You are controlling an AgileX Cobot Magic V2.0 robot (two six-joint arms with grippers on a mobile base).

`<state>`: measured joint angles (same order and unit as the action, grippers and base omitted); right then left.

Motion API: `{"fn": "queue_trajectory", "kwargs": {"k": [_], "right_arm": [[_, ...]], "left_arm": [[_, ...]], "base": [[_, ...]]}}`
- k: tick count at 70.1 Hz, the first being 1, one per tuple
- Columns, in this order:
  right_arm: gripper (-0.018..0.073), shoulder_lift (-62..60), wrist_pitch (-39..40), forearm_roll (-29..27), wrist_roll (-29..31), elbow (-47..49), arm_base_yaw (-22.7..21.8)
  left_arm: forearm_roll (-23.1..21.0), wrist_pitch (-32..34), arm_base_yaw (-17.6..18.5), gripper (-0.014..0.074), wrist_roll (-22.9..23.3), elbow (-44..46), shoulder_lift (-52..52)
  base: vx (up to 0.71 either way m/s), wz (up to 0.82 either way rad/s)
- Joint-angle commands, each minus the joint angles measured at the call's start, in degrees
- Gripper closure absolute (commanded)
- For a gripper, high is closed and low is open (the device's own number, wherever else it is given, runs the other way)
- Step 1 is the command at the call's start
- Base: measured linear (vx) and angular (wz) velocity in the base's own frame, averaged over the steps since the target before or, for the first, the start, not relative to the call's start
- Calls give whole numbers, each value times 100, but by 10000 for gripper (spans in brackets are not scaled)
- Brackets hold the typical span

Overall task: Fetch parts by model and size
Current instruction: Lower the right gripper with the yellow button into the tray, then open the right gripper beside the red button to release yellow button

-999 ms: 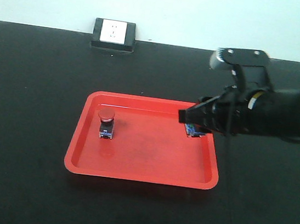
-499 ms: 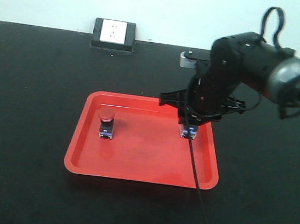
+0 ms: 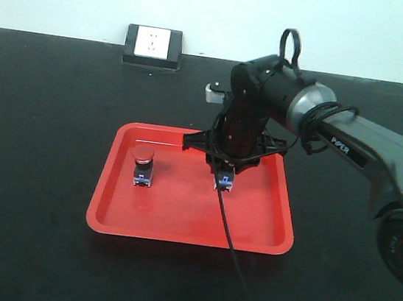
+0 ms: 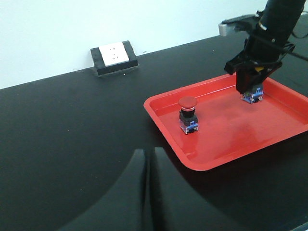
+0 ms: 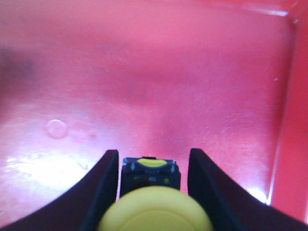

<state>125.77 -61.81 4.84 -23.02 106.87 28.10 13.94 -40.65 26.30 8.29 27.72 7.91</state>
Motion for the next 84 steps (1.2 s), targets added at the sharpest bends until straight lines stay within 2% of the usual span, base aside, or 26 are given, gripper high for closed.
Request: {"fn": "queue_trajectory", "kwargs": {"k": [1,26,35,48,62,70,76,84], "right_arm": [[561,-199,198,137,-9,196,-29],[559,197,257,172,-27,196,-35],[525,216,244,283,-27,196,-35],[358,190,219,307,-14,196,-35],[32,126,188,288,-15,196,-28],[-116,39,79,259,-15,196,-28],[-169,-55,-1,266,-15,196,-28],[-164,-206,-110,266,-15,196,-28]], "left_arm": [[25,367,-15,601,-3,146,71],[25,367,-15,601,-3,146,71],[25,367,-15,601,-3,146,71],[25,367,-15,601,-3,146,71],[25,367,-15,601,-3,146,71],[25,367,-15,601,-3,146,71],[25,367,-15,601,-3,146,71],[25,372,-15,601,-3,146,71]], "base": [[0,0],[0,0],[0,0],[0,0],[0,0],[0,0],[0,0],[0,0]]}}
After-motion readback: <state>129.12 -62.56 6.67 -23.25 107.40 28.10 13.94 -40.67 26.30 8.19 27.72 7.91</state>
